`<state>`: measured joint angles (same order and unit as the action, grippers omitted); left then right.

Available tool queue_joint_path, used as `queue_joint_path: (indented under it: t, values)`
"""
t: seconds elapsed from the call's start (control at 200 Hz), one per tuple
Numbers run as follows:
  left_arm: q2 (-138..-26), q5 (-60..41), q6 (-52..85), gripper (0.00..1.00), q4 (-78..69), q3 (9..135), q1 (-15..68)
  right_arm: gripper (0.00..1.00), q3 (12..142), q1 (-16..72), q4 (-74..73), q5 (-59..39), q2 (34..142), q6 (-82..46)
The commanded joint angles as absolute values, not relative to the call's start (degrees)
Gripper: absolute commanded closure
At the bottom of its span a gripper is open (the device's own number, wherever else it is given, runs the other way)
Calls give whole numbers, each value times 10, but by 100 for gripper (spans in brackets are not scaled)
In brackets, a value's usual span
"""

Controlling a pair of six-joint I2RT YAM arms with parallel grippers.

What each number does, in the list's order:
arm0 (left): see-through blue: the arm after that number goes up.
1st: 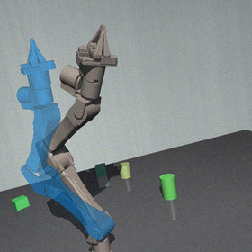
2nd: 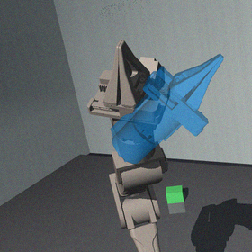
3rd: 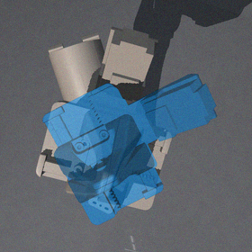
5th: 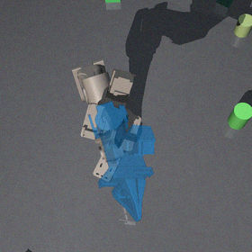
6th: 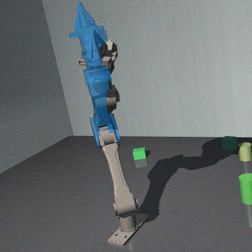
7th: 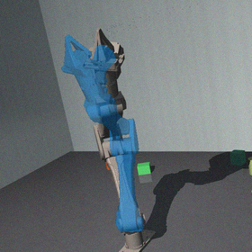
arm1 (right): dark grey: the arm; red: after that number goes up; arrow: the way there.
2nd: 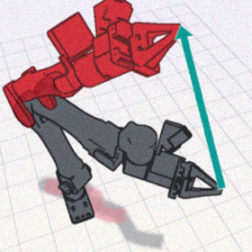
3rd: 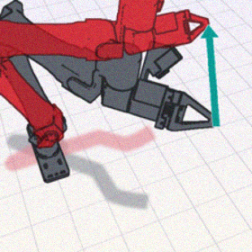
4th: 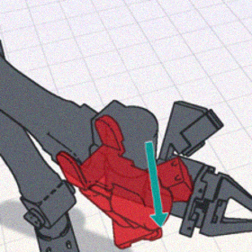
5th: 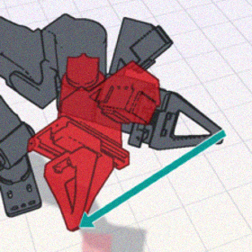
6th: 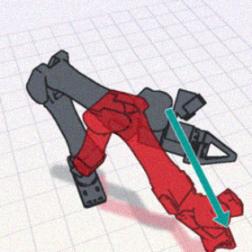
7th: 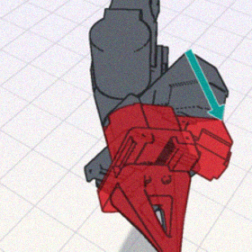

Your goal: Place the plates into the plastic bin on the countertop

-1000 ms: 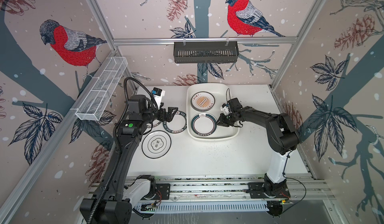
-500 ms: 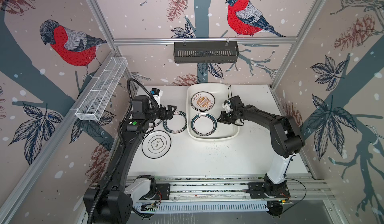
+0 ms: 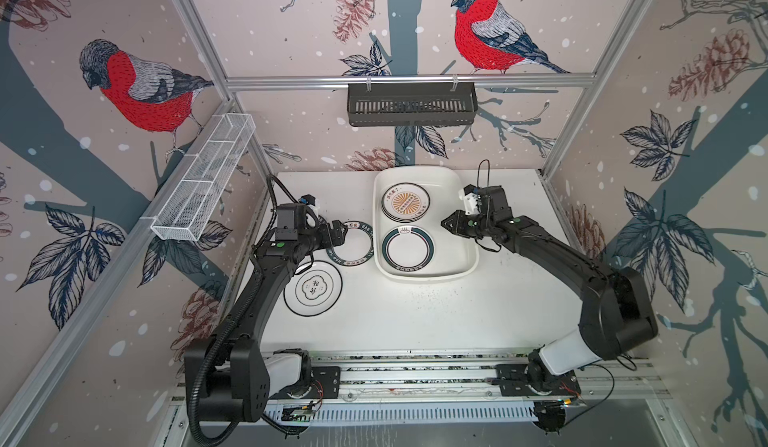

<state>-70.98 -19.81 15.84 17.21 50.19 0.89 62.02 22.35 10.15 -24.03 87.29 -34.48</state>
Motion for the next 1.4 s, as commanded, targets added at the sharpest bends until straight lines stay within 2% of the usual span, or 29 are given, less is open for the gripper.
queue_joint_path:
  t: [0.0,0.415,0.57,0.821,0.971,1.146,1.216,1.396]
  values:
    - [-722,-232,205,4,113,478,-5,77,609,224,73,-244,855,-352]
    - [-810,-223,220,7,98,471,-30,77,552,225,47,-238,823,-353]
    - [-782,-219,190,7,110,469,-38,77,540,223,37,-234,815,-354]
    - [-716,-181,-1,3,220,497,-39,77,532,222,34,-232,789,-339]
    - [-695,-101,-82,3,279,535,-42,74,517,224,22,-261,740,-328]
    - [-676,-84,-215,3,322,535,-51,69,474,239,-31,-319,692,-343]
    - [-670,-80,-263,3,324,512,-75,69,465,254,-36,-319,691,-342]
    - [-694,-149,-328,3,384,519,-167,69,463,275,-37,-303,695,-343]
